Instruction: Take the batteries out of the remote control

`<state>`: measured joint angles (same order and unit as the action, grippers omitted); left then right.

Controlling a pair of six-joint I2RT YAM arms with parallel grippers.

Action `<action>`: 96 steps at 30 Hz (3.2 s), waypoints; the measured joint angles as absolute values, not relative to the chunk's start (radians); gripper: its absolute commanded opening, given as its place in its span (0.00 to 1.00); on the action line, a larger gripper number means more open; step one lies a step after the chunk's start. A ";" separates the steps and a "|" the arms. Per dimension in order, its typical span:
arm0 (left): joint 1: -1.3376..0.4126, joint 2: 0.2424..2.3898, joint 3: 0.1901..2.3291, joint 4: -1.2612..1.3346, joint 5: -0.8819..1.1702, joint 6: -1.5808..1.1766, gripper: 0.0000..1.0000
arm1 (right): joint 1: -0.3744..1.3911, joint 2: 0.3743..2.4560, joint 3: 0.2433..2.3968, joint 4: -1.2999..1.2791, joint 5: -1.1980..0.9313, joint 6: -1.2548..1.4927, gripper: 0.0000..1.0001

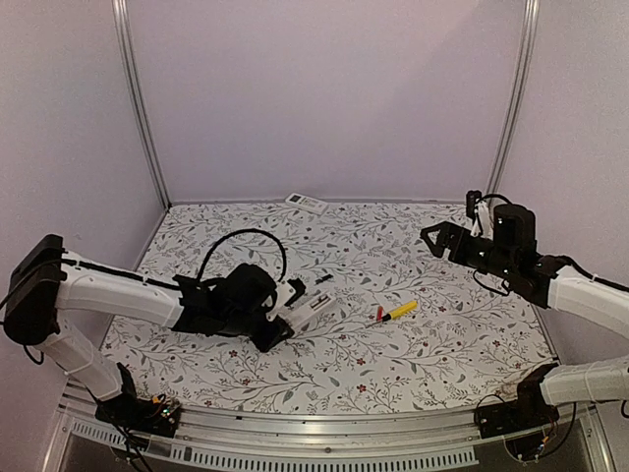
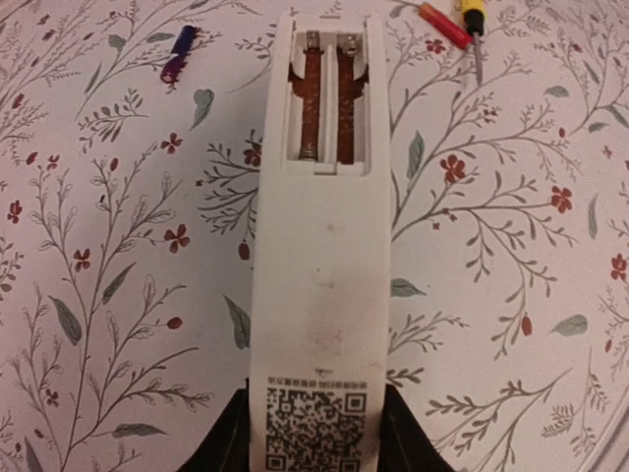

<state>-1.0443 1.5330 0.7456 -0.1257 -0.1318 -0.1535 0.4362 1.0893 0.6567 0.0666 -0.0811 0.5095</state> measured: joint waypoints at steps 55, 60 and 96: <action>-0.345 2.671 2.325 -0.537 -0.016 -0.420 0.55 | 0.436 1.068 0.526 0.106 -0.080 0.561 0.97; -0.350 2.667 2.307 -0.509 -0.036 -0.409 0.41 | 0.436 1.067 0.511 0.114 -0.080 0.562 0.97; -0.430 2.735 2.415 -0.477 0.084 -0.382 0.33 | 0.436 0.920 0.429 0.079 -0.042 0.599 0.97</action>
<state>-0.4297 2.7346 2.4153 -0.4767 0.0837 -0.3820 0.4358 0.9199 0.4294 0.0788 -0.0422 0.5991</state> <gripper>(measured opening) 0.356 0.968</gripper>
